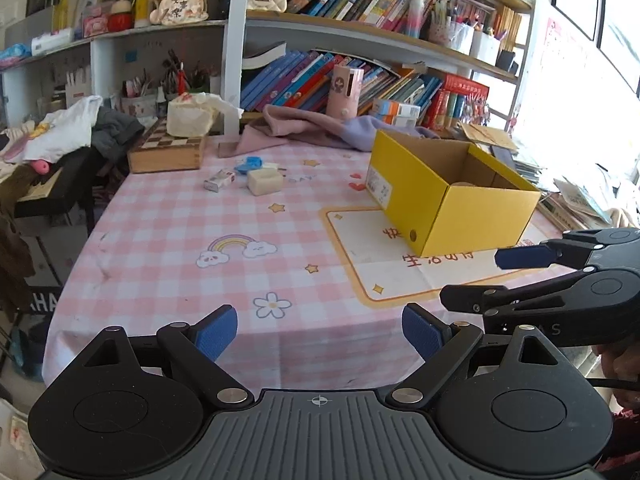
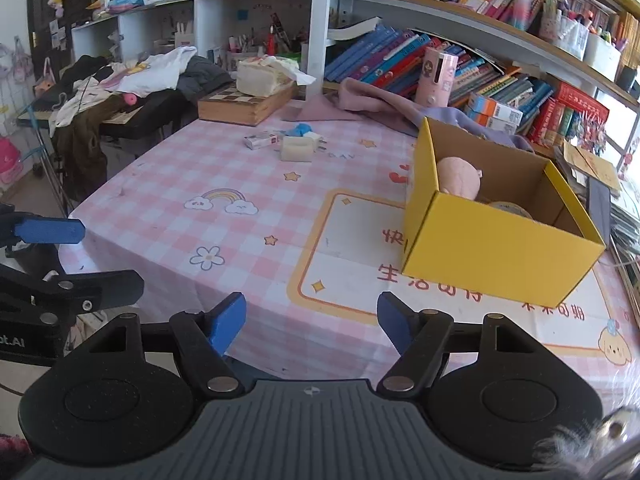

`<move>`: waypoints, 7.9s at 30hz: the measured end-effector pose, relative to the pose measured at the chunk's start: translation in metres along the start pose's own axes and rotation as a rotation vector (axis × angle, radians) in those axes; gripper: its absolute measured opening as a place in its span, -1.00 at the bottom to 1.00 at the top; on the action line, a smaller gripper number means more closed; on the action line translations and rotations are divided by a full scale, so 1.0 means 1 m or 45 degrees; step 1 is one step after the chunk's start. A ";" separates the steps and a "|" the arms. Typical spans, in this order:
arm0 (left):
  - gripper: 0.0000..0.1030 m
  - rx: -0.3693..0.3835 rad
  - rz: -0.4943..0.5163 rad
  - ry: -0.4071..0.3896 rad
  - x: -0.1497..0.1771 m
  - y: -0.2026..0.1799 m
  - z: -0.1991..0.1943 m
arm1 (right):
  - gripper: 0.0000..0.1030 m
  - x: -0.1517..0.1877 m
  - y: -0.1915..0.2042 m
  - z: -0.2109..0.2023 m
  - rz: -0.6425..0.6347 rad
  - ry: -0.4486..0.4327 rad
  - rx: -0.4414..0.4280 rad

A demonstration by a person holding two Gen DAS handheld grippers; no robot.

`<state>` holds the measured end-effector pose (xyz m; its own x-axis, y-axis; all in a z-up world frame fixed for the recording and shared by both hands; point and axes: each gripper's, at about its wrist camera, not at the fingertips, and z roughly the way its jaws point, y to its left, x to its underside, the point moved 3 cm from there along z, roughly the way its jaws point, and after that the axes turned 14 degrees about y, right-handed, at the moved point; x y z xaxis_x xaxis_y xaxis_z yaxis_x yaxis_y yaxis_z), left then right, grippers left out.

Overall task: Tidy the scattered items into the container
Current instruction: 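Withdraw both tools from the yellow box back over the table, then grasp the small white card box with left tool while right tool grasps white soap bar, then carry the card box with left tool while right tool carries soap bar toward yellow box, then release the card box into the box with left tool while right tool drops soap bar inside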

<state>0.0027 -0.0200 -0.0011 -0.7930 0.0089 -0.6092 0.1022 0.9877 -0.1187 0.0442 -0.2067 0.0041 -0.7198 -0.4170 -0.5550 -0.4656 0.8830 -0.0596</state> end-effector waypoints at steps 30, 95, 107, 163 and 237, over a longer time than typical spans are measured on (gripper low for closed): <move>0.78 -0.110 -0.088 0.119 -0.098 0.069 0.101 | 0.38 -0.129 -0.020 0.127 -0.042 0.091 -0.105; -0.45 -0.024 -0.126 0.094 -0.216 0.131 0.208 | -0.15 -0.242 -0.012 0.231 0.025 0.045 -0.123; -0.45 0.124 -0.248 0.044 -0.172 0.110 0.143 | -0.16 -0.192 -0.018 0.157 -0.044 0.007 -0.122; -0.45 0.551 -0.148 0.252 -0.026 -0.062 0.045 | -0.16 0.056 -0.077 -0.017 0.364 0.155 0.000; -0.44 0.178 0.105 0.358 -0.217 -0.238 0.251 | -0.15 -0.162 -0.326 0.126 -0.063 0.048 -0.210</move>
<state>0.3014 -0.2958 -0.0374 -0.9116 0.1500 -0.3828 0.2391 0.9509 -0.1966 0.3775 -0.3999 0.0085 -0.7110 -0.4699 -0.5232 -0.5770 0.8151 0.0522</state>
